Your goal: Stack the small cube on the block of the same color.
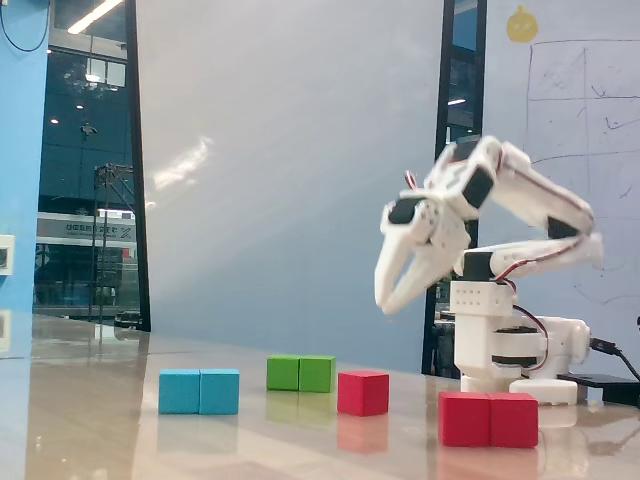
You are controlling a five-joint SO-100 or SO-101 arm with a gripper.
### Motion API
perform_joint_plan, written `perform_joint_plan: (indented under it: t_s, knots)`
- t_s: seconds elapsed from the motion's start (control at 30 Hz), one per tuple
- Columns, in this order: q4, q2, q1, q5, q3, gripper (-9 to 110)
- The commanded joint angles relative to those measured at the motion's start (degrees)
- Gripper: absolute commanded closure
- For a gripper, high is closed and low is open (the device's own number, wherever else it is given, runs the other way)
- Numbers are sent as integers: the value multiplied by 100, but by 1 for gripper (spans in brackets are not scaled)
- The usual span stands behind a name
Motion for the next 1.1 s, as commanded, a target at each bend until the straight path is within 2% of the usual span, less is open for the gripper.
perform_joint_plan:
  t_s: [0.0,0.3,0.63,1.07]
  knots:
    - [9,-1362,18,-26,-1837,101]
    - [18,-3340,18,-26,-3410,101]
    - [18,-4737,26,-26,-3577,101]
    - [26,-5607,26,-35,-3586,101]
